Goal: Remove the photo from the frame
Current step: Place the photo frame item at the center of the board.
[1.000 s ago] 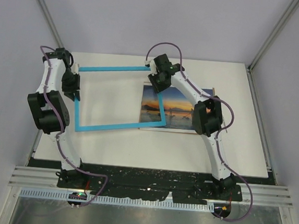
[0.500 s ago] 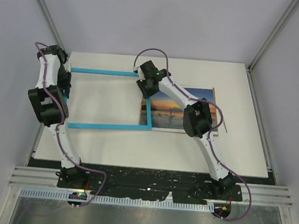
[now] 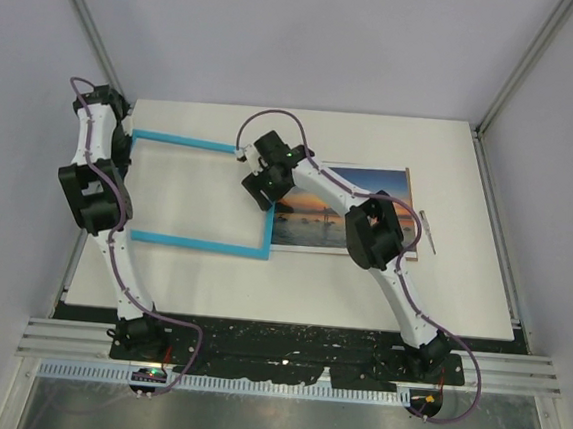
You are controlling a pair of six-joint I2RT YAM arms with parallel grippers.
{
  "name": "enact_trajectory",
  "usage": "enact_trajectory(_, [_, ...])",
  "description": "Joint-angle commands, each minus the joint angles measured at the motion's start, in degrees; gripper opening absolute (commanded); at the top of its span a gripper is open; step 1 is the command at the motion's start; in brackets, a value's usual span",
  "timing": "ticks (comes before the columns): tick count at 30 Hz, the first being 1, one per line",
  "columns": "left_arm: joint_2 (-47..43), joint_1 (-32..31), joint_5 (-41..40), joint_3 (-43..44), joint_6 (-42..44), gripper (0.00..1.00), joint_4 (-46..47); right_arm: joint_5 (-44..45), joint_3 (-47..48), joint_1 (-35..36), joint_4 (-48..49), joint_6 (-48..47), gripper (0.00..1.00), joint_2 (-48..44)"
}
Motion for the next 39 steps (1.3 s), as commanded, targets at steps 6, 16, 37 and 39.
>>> enact_trajectory(6, [2.08, -0.99, -0.87, 3.61, -1.75, 0.00, 4.62, -8.23, -6.36, 2.96, 4.62, -4.19, 0.82, -7.95])
enact_trajectory(16, [4.11, 0.15, -4.04, 4.76, -1.84, 0.00, 5.07, -10.08, -9.88, 0.32, 5.50, -5.51, 0.84, -14.28])
enact_trajectory(37, [5.43, 0.94, -5.00, 3.88, -2.45, 0.00, 7.35, -10.61, -6.02, 0.76, 9.36, -2.70, 0.87, -4.63])
enact_trajectory(39, [5.34, 0.94, -5.18, 3.44, -2.45, 0.00, 7.79, -9.99, -5.49, 1.29, 10.15, -2.34, 0.87, -4.10])
